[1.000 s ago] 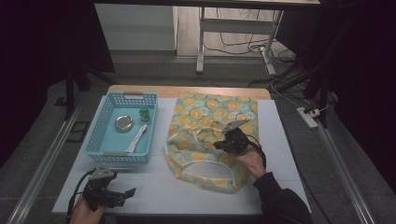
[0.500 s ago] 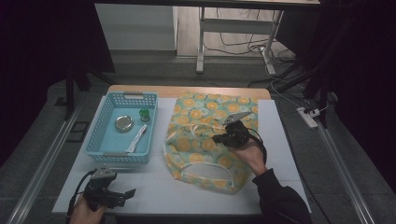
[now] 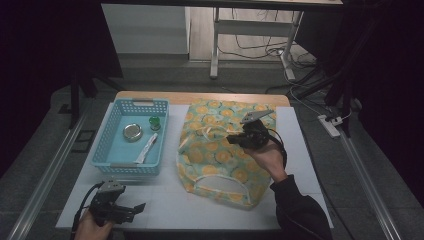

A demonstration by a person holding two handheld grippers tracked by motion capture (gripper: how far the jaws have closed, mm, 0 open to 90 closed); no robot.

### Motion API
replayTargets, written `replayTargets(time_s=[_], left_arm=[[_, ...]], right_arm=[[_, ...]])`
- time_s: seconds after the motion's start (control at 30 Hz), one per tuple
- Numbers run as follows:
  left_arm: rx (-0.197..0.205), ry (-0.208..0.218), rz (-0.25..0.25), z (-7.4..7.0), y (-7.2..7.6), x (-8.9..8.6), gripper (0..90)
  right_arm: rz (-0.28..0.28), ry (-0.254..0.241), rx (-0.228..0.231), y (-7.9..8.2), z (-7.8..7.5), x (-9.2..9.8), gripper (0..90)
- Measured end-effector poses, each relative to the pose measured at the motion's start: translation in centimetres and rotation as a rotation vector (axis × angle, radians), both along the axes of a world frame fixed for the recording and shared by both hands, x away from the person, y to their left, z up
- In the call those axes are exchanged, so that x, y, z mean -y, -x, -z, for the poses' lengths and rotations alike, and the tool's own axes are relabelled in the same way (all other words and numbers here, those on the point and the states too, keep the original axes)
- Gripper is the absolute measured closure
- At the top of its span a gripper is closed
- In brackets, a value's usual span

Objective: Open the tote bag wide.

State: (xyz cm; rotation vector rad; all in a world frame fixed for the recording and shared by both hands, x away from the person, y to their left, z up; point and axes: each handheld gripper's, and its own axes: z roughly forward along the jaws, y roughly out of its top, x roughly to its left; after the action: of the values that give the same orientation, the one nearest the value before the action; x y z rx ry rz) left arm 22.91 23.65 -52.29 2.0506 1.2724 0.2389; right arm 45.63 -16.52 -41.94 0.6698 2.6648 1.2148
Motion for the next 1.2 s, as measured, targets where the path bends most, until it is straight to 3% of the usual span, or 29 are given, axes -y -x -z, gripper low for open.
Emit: replayTargets(time_s=[0.5,0.97,1.2], left_arm=[[0.004,0.011,-0.009,0.0,0.1,-0.2,0.4],[0.002,0.010,-0.012,0.0,0.0,-0.2,0.4],[0.006,-0.002,-0.019,0.0,0.1,-0.1,0.5]], right_arm=[[0.007,-0.007,0.035,0.0,-2.4,-1.1,90.0],[0.004,0.080,0.029,0.0,-2.3,-2.5,90.0],[0.003,0.081,0.021,0.1,-2.2,-2.5,90.0]])
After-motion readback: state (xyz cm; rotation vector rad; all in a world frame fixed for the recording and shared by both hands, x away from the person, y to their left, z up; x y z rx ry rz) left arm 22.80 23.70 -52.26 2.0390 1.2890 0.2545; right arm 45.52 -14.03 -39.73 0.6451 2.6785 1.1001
